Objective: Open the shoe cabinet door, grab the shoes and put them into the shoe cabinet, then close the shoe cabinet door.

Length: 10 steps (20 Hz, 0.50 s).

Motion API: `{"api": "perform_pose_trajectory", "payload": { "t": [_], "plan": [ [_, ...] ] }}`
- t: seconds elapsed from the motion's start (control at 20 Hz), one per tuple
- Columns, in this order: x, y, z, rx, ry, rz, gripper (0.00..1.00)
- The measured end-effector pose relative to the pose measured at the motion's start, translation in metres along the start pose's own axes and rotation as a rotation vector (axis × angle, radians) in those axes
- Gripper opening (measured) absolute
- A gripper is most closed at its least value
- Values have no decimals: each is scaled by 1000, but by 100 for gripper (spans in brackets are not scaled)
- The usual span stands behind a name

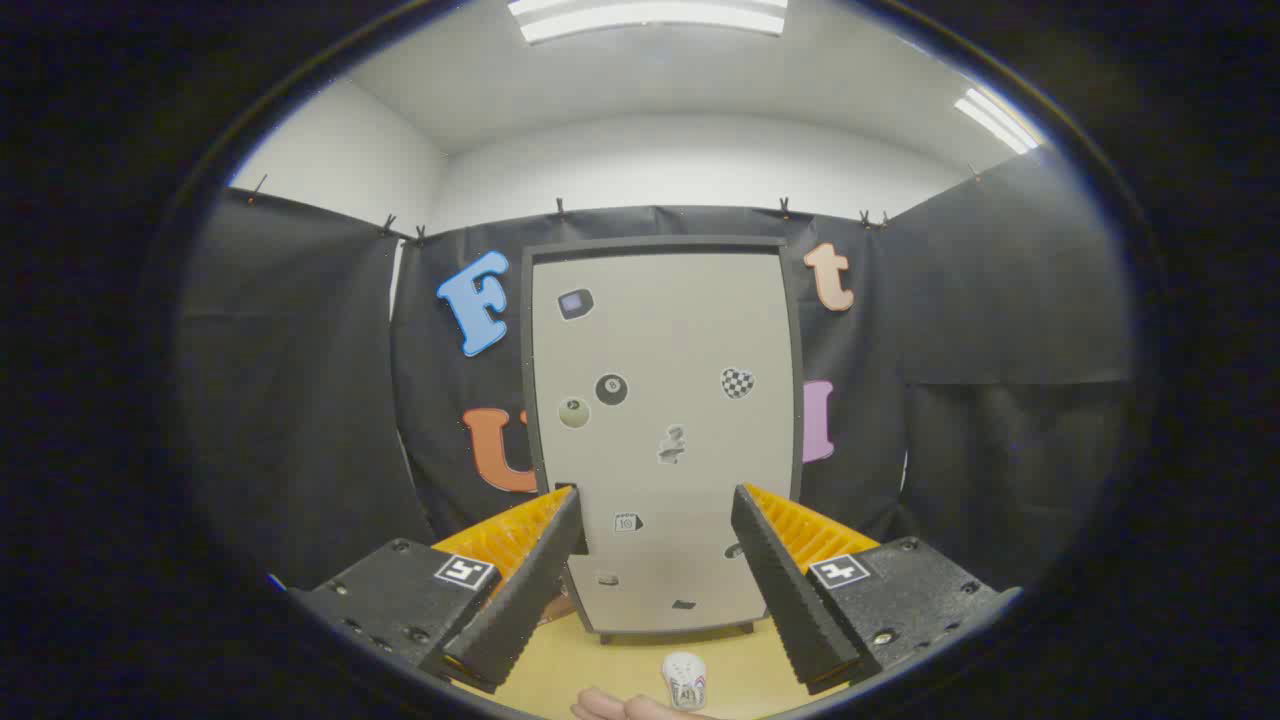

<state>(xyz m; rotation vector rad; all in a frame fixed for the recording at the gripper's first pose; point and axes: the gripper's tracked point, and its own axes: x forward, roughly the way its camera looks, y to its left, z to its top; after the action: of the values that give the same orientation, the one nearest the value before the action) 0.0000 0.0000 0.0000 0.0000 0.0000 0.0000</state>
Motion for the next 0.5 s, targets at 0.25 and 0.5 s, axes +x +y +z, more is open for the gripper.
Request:
{"api": "perform_pose_trajectory", "payload": {
  "t": [0.25,0.5],
  "plan": [
    [25,8,-8,-26,13,43,99],
    [50,26,-22,-33,42,90,99]
  ]
}}
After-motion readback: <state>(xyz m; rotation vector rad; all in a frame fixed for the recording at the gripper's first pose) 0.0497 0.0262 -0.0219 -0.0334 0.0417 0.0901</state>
